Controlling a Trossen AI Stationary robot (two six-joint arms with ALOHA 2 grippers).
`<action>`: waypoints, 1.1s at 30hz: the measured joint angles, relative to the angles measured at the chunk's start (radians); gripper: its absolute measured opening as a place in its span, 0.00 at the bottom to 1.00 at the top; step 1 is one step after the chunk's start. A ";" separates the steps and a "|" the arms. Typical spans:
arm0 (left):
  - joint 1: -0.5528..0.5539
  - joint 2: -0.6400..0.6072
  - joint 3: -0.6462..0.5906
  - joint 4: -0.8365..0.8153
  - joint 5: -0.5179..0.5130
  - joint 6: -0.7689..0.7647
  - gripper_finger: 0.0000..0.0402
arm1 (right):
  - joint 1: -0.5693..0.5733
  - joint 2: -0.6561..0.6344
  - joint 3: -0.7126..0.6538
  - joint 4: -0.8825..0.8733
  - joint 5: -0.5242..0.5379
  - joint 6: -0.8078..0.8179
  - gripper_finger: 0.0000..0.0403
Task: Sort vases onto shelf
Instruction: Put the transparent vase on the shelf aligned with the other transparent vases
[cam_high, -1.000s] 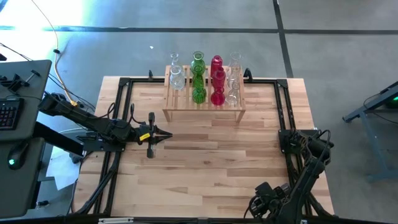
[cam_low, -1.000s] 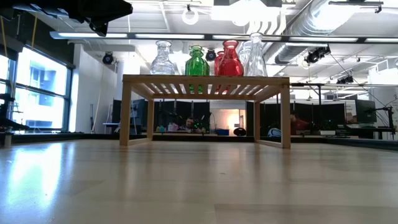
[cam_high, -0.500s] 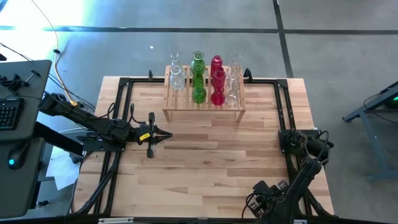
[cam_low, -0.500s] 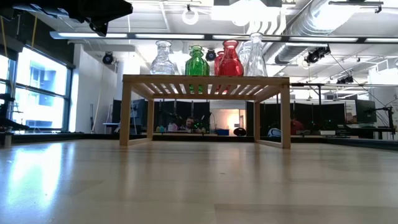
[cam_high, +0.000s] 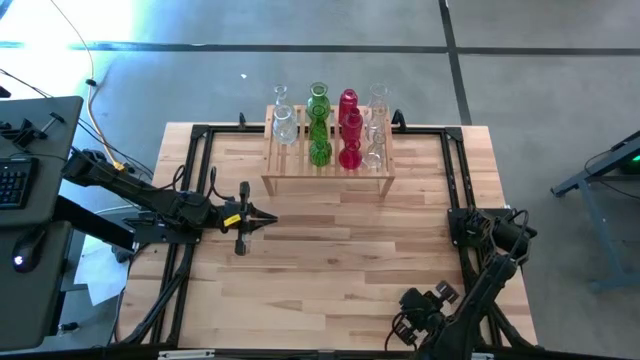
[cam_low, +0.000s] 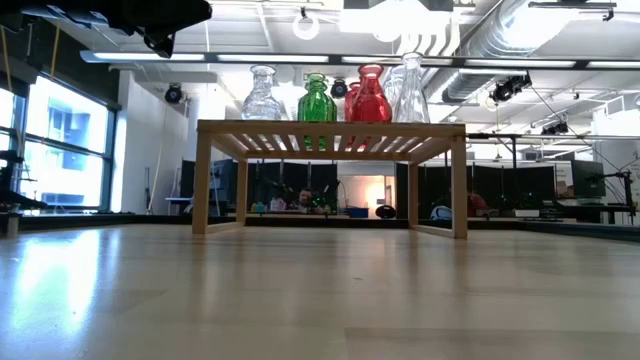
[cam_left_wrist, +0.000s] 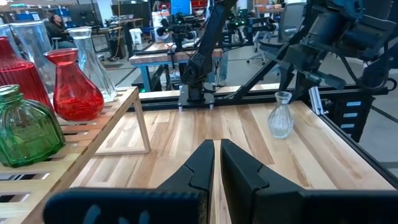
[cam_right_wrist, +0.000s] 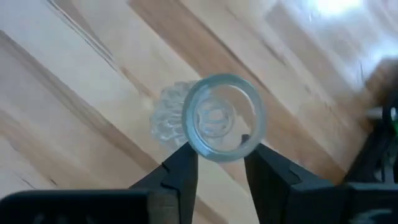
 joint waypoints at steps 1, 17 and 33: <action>0.000 0.000 0.000 0.000 0.000 0.000 0.05 | 0.000 0.000 0.000 0.000 0.022 -0.003 0.26; 0.000 0.014 0.000 0.000 0.050 -0.026 0.05 | -0.047 -0.001 0.000 -0.022 0.259 -0.089 0.07; -0.002 0.282 0.044 0.138 0.231 -0.015 0.05 | -0.107 -0.002 -0.063 0.050 0.387 -0.206 0.04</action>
